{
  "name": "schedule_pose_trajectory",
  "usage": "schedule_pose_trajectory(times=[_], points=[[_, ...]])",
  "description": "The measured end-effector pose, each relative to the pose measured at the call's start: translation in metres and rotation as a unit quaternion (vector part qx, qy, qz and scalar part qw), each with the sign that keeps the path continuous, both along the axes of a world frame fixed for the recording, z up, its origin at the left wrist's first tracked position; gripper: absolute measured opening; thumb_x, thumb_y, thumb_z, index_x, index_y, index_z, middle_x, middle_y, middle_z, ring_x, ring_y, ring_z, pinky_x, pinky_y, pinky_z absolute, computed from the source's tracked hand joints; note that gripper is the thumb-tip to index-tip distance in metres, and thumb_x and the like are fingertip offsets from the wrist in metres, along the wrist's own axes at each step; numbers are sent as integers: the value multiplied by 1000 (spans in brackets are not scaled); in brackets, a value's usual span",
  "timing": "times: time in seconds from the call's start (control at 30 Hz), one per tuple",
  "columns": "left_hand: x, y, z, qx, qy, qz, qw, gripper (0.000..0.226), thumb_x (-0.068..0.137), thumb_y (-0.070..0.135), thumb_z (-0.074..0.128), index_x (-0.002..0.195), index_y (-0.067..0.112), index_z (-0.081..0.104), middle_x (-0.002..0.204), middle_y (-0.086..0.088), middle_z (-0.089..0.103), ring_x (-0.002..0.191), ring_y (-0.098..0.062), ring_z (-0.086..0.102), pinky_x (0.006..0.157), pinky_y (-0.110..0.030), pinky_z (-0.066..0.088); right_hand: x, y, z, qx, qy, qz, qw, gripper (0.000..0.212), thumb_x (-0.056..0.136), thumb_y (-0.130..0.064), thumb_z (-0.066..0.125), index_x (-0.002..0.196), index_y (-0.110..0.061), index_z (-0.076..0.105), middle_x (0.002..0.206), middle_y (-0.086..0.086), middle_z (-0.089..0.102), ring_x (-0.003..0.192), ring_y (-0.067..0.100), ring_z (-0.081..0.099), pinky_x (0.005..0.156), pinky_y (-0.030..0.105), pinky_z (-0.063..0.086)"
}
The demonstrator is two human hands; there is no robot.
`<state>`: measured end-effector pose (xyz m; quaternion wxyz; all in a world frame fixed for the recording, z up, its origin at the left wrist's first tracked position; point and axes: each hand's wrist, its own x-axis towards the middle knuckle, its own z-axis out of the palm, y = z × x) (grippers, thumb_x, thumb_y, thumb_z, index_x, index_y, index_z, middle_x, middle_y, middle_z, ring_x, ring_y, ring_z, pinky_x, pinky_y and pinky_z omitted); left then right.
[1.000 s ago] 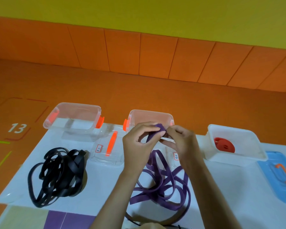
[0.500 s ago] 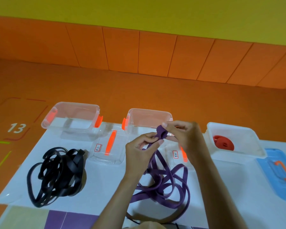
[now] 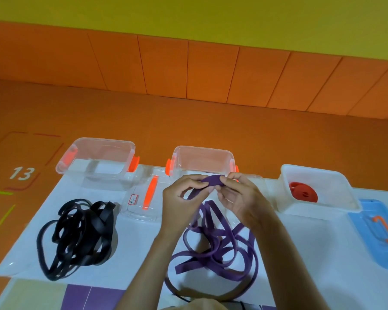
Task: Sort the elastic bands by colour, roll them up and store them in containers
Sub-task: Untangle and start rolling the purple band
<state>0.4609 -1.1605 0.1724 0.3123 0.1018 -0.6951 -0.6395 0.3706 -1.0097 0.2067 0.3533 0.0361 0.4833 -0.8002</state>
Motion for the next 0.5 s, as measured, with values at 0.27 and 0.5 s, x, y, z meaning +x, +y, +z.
schedule_pose_trajectory(times=[0.27,0.5], points=[[0,0,-1,42,-9,-1,999,19,82,4,88,94,18,83,104,4,80,106,-21,76,91,-24,59,12,-6,-7,116,114,54,985,15,100,-29,70,100,-19,81,109,11,80,108,24,76,83,25,61],[-4,1,-7,24,-36,13,999,19,81,13,90,96,24,83,105,10,80,107,-15,75,94,-28,59,17,-11,3,125,114,44,985,25,103,-24,67,110,-3,77,101,18,80,100,30,79,80,27,63]])
